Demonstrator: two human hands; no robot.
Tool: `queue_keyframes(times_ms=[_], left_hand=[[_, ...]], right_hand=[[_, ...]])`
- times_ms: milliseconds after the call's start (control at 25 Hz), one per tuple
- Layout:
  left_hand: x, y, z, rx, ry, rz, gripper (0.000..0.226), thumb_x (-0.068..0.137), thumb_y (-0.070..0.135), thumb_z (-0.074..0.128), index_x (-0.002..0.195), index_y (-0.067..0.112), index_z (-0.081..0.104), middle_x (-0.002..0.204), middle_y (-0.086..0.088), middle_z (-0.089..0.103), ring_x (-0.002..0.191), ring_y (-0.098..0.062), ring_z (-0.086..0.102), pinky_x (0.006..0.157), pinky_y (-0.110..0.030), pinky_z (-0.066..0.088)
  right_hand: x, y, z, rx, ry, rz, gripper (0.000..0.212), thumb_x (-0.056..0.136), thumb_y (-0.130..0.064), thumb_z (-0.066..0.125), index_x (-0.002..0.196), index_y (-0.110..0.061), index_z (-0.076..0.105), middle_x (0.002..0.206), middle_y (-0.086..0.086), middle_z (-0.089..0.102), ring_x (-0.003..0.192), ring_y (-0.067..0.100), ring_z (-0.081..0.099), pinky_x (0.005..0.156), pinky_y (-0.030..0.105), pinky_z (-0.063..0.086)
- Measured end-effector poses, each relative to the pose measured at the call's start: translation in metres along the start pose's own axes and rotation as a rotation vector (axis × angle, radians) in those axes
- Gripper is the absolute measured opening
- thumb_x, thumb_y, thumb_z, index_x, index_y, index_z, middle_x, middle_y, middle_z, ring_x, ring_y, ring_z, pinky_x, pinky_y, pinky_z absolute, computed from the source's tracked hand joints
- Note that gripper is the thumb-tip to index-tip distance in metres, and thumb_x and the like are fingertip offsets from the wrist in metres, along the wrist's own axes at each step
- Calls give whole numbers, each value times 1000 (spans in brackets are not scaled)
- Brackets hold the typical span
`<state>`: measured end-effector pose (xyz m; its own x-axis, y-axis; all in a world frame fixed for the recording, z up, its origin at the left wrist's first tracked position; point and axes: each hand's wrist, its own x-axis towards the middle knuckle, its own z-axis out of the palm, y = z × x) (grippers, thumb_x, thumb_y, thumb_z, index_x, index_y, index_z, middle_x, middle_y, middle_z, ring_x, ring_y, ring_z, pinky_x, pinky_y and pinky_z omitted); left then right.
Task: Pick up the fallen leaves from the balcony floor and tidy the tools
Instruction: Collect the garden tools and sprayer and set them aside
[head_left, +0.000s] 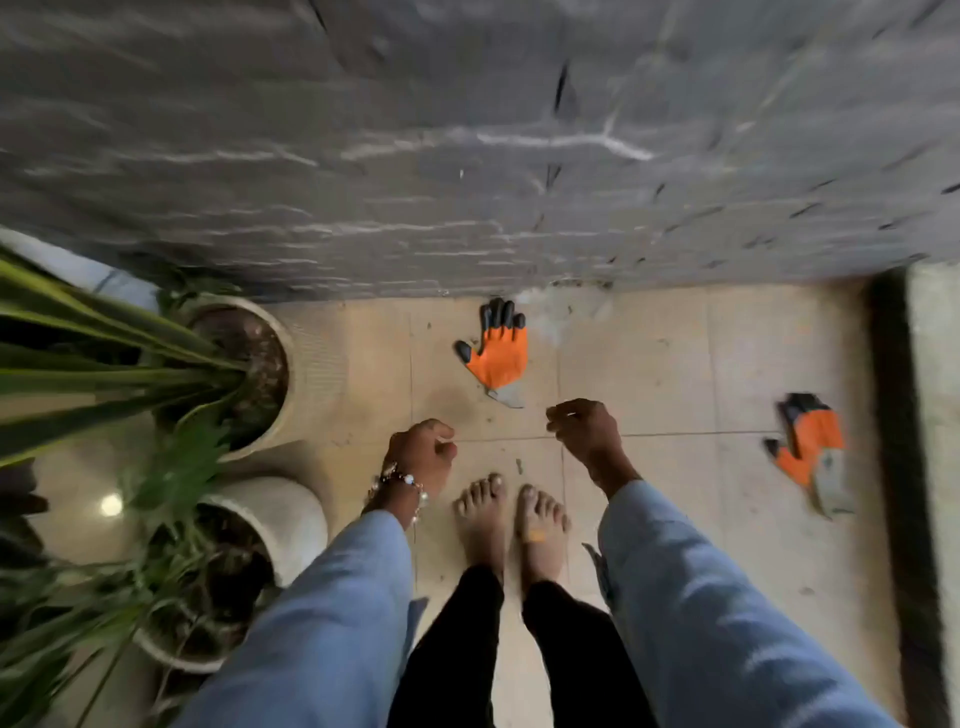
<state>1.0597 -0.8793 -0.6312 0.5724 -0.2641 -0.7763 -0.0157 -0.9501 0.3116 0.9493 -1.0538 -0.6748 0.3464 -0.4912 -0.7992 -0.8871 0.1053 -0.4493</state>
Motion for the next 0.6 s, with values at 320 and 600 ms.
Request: queue_keyframes(times_ms=[320,600], left_hand=[[178,-68,83,-37,-24,-82,27,88,17,62,115,17,67,99,-9,73,98,-24,67,90,-26,48],[175,-41,92,-385,42,-198,15,87,23,65,98,16,71,83,-6,73,84,-29,69,84,-43,56]], right_hand=[[243,42,146,-93,78,188,71,82,-53,62,132,-7,43,136,21,48,127,38,43,107,44,35],[200,41,109,415,47,32,25,70,-36,56,60,-14,52,62,0,49,69,22,49,60,28,35]])
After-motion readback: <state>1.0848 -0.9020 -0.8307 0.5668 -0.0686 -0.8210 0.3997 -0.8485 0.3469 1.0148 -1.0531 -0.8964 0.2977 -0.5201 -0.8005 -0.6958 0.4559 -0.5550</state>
